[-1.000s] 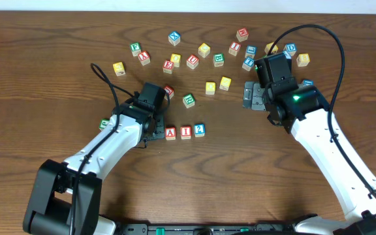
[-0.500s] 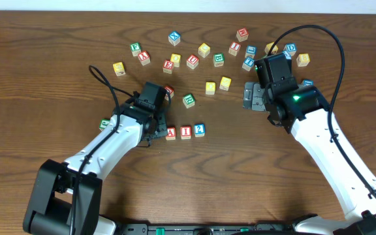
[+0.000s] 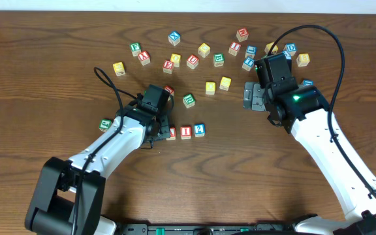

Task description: Spell out AI2

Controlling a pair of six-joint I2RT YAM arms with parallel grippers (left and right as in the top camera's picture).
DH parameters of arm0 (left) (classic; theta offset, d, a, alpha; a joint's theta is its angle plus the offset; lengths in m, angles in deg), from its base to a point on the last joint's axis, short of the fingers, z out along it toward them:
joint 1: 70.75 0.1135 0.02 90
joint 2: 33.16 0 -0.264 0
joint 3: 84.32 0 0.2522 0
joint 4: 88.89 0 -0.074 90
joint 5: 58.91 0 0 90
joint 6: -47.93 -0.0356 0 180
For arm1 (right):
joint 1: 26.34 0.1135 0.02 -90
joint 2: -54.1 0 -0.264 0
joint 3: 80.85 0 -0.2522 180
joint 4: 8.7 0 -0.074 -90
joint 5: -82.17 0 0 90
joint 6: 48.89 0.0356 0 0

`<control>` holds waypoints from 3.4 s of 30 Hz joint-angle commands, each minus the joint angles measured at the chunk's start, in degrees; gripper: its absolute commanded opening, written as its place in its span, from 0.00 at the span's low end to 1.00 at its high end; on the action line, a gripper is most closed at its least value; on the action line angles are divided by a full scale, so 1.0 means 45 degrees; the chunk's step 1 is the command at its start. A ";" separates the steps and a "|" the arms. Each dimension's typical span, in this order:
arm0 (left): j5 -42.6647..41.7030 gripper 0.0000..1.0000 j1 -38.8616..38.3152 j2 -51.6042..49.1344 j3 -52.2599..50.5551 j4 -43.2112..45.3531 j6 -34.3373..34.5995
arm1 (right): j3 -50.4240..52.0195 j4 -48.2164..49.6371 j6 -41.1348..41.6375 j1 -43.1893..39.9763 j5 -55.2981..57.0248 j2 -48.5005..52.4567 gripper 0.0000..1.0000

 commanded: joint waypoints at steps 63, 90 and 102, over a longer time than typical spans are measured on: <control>-0.0772 0.07 -0.0680 -0.0175 -0.0447 0.1049 0.0160 | -0.0165 0.0568 -0.0112 -0.0053 -0.0083 -0.0063 0.99; -0.1316 0.07 -0.0680 -0.0175 -0.0447 0.1384 -0.0321 | -0.0165 0.0641 -0.0107 -0.0053 -0.0087 -0.0063 0.99; -0.1627 0.07 -0.0680 -0.0175 -0.0442 0.1525 -0.0559 | -0.0165 0.0661 -0.0107 -0.0053 -0.0209 -0.0063 0.99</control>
